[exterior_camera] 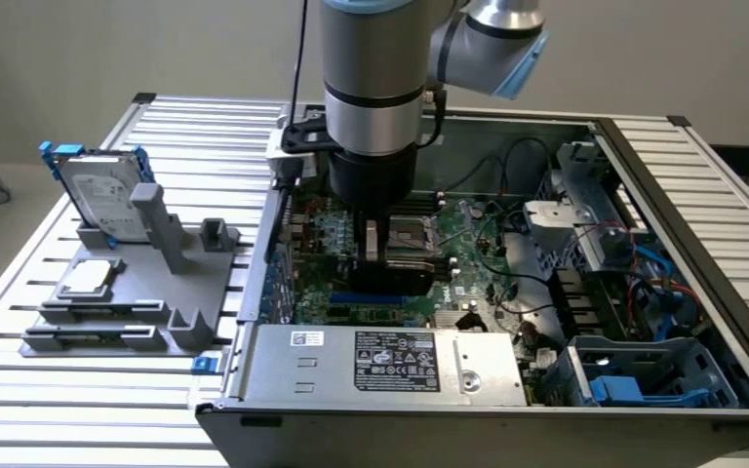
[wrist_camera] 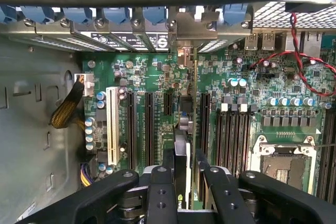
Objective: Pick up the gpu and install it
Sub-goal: 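Insert the gpu into the slot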
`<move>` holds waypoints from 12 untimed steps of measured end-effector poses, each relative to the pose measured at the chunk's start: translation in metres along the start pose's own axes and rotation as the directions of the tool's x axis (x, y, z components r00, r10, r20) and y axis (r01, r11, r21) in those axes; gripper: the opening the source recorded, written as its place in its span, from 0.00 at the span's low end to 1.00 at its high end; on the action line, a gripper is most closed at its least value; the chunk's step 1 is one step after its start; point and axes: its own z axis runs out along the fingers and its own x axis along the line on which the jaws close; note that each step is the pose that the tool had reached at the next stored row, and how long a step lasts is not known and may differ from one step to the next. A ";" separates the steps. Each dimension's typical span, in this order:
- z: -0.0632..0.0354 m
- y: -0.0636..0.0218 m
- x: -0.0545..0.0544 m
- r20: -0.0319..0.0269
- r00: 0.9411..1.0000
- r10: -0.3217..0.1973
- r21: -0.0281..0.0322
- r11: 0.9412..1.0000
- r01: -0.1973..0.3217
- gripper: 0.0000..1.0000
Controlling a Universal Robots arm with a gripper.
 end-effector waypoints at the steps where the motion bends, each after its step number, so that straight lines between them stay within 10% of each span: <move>1: 0.0006 0.0000 0.000 0.000 1.000 0.000 0.000 1.000 0.000 0.27; 12: 0.0063 0.0002 0.000 0.007 1.000 0.000 -0.009 1.000 0.000 0.27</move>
